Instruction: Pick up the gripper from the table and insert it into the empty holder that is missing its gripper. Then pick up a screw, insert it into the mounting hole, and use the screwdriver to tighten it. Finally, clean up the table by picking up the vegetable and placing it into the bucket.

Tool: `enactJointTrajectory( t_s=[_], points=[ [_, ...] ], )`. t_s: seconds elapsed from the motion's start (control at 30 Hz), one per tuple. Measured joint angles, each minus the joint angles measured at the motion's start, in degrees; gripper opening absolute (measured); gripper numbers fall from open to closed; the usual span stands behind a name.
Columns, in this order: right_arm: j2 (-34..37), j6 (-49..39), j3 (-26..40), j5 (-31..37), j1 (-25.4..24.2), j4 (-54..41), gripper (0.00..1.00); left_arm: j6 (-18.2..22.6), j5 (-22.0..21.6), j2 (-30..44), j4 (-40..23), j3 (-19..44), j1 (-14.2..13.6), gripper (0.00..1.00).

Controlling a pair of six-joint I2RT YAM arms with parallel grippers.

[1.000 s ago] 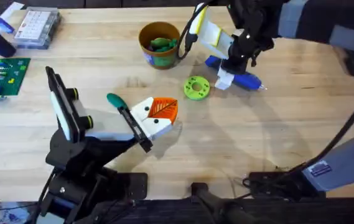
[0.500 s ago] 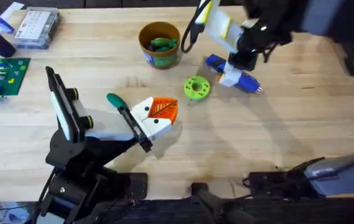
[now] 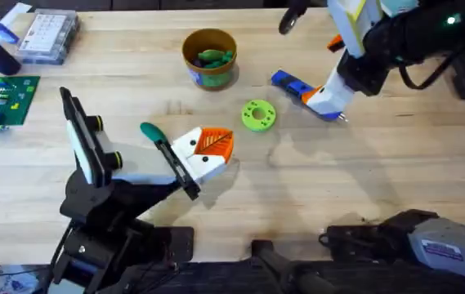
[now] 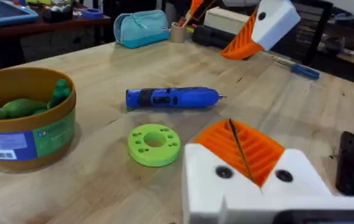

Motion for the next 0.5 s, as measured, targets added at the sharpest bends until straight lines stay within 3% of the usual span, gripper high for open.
enactJointTrajectory(
  t_s=[0.5],
  points=[
    [2.85, 0.67, -0.02, -3.41, 0.07, -1.16, 0.988, 0.00, 0.02, 0.00, 0.00, 0.00, -0.01, 0.011]
  ],
)
